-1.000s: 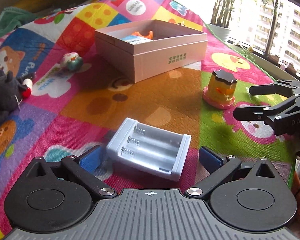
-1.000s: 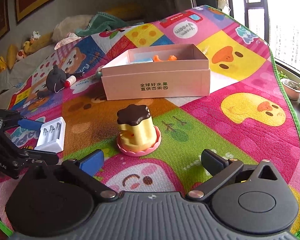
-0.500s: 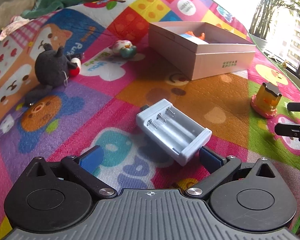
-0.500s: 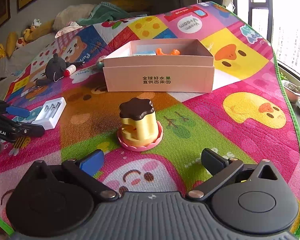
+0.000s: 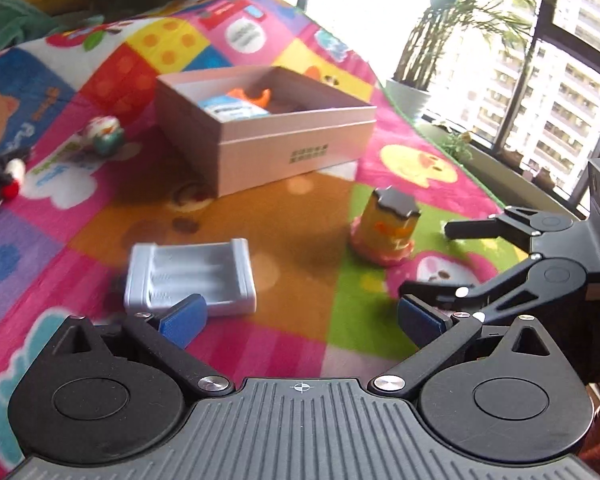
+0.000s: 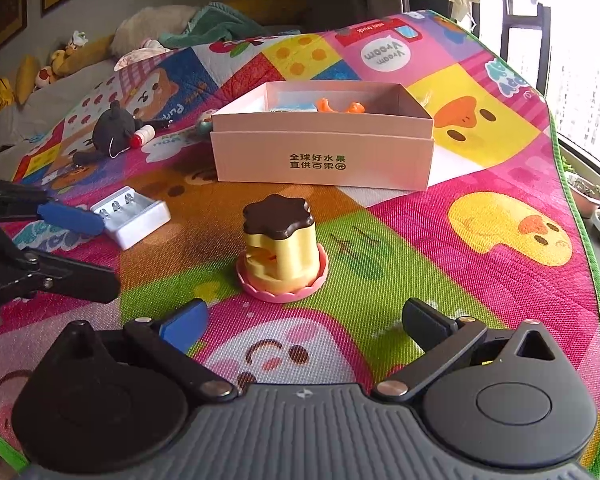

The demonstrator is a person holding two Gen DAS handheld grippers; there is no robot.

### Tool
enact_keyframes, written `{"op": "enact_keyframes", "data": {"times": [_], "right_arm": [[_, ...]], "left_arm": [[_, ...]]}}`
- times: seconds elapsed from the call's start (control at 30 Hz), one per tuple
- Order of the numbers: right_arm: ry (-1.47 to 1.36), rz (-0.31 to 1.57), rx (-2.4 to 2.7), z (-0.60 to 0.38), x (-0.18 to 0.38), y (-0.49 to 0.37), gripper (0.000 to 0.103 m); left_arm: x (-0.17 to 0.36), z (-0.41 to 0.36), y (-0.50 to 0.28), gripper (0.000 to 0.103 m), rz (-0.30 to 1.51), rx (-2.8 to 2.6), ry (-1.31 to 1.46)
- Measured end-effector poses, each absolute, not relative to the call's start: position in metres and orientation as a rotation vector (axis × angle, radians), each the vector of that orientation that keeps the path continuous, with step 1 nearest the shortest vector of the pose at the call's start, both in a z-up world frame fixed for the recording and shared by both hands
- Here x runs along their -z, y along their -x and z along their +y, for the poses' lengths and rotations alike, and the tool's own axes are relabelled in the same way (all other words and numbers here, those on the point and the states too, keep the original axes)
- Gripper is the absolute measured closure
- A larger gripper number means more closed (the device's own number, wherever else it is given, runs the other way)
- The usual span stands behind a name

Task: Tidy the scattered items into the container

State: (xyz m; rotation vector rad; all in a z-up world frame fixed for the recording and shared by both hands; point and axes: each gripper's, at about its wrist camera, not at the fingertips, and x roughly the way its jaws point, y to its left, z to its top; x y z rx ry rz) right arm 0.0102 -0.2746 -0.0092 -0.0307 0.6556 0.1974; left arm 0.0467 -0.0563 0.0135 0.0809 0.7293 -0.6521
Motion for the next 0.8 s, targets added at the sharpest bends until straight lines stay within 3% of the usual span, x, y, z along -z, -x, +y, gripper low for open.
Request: {"op": "enact_keyframes", "data": {"times": [0.23,0.43,0.6,0.8], "right_arm": [[0.033,0.654,-0.2,-0.275,0.009,-0.01,0.0],[0.039,0.658,-0.205,-0.274,0.009,-0.011,0.0],[0.03,0.651,-0.208,-0.276,0.01,-0.009,0.0],[0.027,0.65,-0.21,-0.276,0.01,-0.009,0.0]], "left_arm": [[-0.024,-0.061,-0.038,0.0,0.629,0.505,-0.254],[-0.024,-0.046,-0.055,0.0,0.718,0.333,-0.113],[-0.013,-0.057,-0.069,0.0,0.784,0.332,-0.181],[-0.012,-0.059,-0.085,0.0,0.695,0.542,-0.132]]}}
